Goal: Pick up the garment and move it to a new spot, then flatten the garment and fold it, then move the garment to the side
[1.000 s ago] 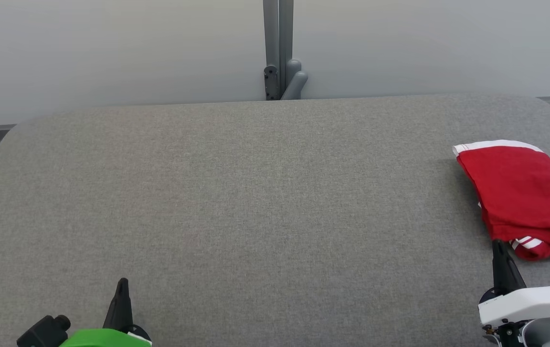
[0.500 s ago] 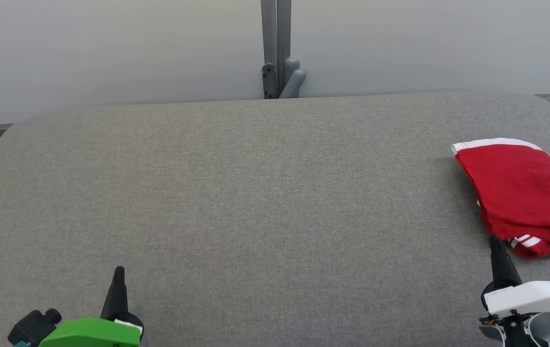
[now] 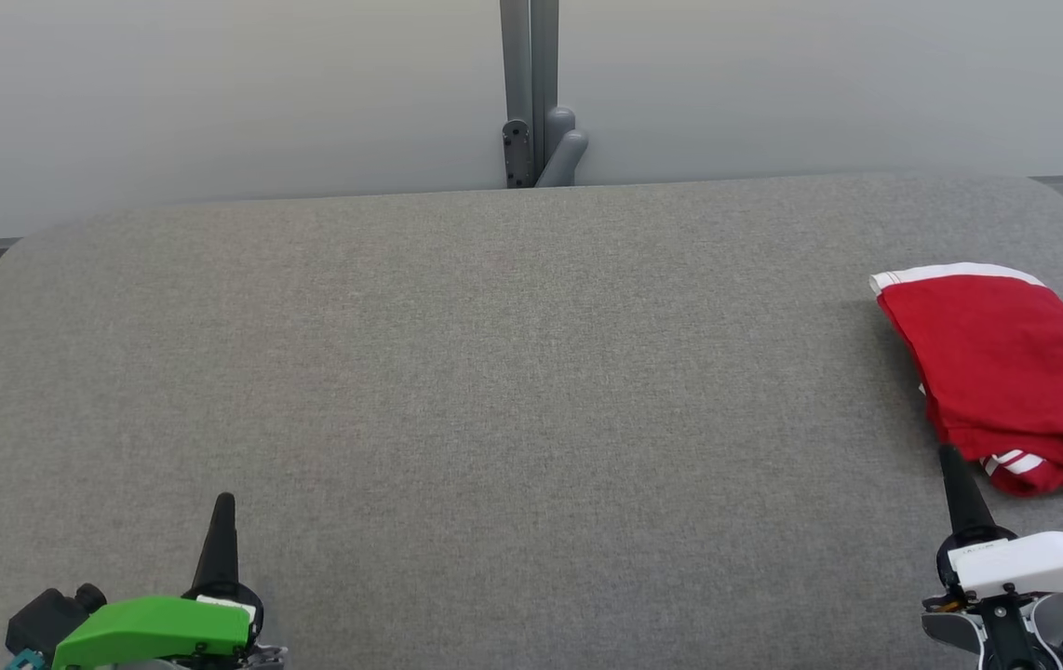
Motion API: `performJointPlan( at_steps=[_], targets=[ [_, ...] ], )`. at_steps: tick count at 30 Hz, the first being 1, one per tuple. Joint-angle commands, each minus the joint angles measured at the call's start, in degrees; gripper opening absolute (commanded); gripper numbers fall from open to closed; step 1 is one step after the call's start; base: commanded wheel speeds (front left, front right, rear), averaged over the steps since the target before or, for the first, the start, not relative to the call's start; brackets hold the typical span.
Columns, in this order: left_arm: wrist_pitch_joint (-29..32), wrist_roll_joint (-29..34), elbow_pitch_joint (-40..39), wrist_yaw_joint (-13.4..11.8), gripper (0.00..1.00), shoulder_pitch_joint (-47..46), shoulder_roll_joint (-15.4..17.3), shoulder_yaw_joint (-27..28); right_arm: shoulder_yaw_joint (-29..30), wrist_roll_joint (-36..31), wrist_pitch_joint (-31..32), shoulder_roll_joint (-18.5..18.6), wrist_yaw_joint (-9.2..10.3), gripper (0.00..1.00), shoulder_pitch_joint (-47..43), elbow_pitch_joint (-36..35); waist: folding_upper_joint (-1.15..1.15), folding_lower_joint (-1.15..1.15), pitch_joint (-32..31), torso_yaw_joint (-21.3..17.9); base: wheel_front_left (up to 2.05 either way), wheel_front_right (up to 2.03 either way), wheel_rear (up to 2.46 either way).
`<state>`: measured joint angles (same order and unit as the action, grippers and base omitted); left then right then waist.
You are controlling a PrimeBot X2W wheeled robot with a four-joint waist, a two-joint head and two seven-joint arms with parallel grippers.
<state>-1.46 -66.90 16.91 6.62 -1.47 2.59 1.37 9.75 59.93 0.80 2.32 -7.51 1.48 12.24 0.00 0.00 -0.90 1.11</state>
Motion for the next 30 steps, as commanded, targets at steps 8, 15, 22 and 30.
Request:
performJointPlan(
  at_steps=[8,15,22,30],
  targets=[
    [1.34,-5.17,-1.07,0.43,0.0,-2.19,0.32,0.61,-0.14,6.48,1.47,0.46,-0.01,0.0,1.6,-0.18,0.0,0.0,0.15,-0.16,0.0,0.0,0.0],
    [2.21,-8.68,-1.35,0.57,0.0,-2.74,0.35,0.94,-0.19,10.86,2.52,0.5,-0.01,0.0,1.91,-0.06,0.0,0.0,0.28,-0.3,0.0,0.0,0.0],
    [3.0,-11.98,-1.62,0.62,0.0,-3.35,0.37,1.23,-0.24,15.05,3.51,0.54,0.0,0.0,2.33,0.05,0.0,0.0,0.41,-0.43,0.0,0.0,0.0],
    [4.04,-16.0,-1.92,0.75,0.0,-4.02,0.4,1.54,-0.29,20.11,4.71,0.59,0.0,0.0,2.7,0.19,0.0,0.0,0.58,-0.61,0.0,0.0,0.0]
  ],
)
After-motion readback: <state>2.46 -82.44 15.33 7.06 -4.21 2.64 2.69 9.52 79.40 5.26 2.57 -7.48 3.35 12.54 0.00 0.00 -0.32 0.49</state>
